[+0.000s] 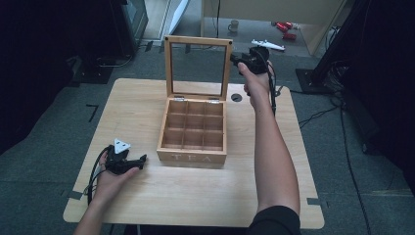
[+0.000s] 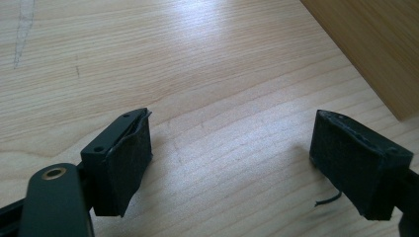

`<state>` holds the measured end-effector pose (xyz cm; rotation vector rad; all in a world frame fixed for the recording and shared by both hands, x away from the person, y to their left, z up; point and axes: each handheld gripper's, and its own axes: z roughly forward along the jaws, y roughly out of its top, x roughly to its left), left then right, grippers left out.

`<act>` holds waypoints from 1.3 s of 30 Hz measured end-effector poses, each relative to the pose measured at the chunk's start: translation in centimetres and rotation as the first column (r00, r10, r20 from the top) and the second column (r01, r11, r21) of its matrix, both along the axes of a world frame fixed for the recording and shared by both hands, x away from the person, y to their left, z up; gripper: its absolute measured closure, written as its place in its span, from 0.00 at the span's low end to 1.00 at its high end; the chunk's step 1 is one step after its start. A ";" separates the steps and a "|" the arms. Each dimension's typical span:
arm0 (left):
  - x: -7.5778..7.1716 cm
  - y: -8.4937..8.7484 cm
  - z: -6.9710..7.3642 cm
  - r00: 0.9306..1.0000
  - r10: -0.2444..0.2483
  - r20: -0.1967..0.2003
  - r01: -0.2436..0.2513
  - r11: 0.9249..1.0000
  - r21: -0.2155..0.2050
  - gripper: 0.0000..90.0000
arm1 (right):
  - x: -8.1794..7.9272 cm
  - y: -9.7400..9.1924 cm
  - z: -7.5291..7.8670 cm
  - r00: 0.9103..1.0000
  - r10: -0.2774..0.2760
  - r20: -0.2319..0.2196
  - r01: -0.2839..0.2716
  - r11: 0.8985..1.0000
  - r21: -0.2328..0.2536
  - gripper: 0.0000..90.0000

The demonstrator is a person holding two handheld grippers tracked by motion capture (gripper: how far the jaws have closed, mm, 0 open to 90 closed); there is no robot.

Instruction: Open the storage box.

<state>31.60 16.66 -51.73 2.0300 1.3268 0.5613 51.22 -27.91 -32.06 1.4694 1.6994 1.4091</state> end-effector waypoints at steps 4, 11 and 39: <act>0.0 0.0 0.0 1.000 -0.001 -0.001 0.001 1.000 0.003 0.18 | -2.1 -0.7 -0.1 1.000 0.002 0.008 -0.002 1.000 -0.027 0.49; 0.0 0.0 0.0 1.000 0.001 0.001 -0.001 1.000 0.003 0.18 | -5.7 -1.7 -1.1 0.999 0.040 -0.002 -0.040 0.998 -0.054 0.44; -0.1 0.0 0.0 1.000 0.003 0.003 -0.003 1.000 0.006 0.18 | -17.8 -6.0 -5.5 0.999 0.017 -0.037 -0.022 0.993 -0.118 0.00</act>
